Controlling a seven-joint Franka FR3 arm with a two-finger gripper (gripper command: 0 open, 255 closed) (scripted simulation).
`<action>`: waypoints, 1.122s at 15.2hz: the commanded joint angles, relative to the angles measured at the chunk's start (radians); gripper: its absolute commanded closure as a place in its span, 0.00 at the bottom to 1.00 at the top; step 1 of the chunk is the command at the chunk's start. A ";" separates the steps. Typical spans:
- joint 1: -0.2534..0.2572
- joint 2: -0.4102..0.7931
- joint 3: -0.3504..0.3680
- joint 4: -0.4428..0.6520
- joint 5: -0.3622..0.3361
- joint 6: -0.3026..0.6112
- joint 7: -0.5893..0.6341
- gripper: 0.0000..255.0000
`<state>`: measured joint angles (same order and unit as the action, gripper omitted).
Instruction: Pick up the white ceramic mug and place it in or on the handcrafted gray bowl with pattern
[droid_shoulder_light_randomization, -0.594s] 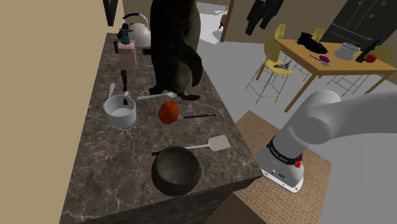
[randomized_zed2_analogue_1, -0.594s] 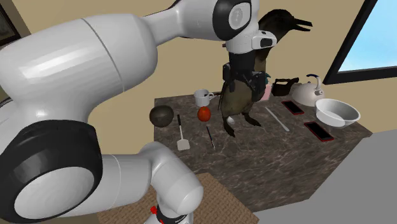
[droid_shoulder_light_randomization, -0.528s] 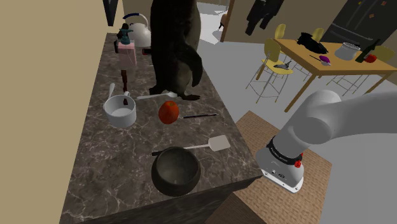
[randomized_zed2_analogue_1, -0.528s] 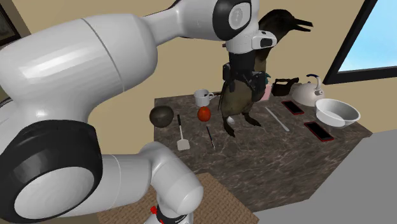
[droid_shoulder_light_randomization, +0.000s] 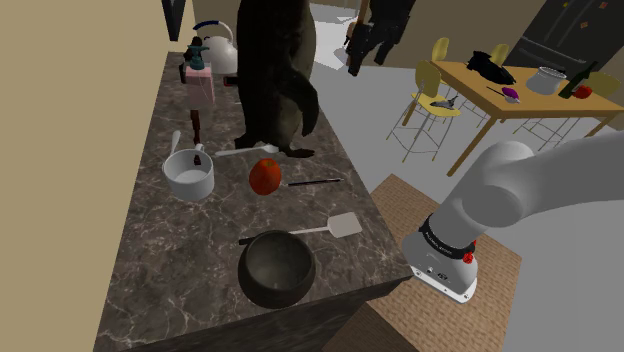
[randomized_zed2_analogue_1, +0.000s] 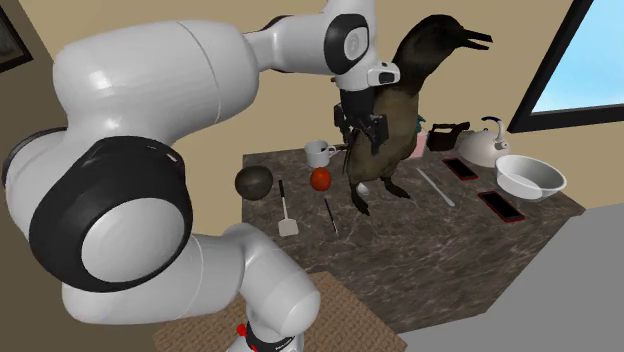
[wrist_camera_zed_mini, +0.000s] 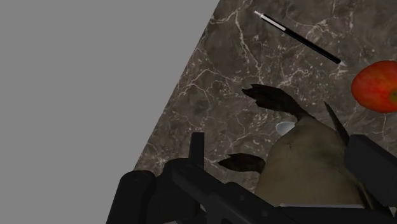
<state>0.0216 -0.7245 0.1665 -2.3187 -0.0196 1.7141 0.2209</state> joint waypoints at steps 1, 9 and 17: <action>0.004 0.047 0.036 0.009 0.015 0.031 0.044 0.00; 0.016 0.259 0.191 0.074 0.042 0.148 0.231 0.00; 0.016 0.535 0.336 0.219 -0.023 0.234 0.442 0.00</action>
<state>0.0367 -0.2343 0.4835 -2.1200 -0.0301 1.9382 0.6315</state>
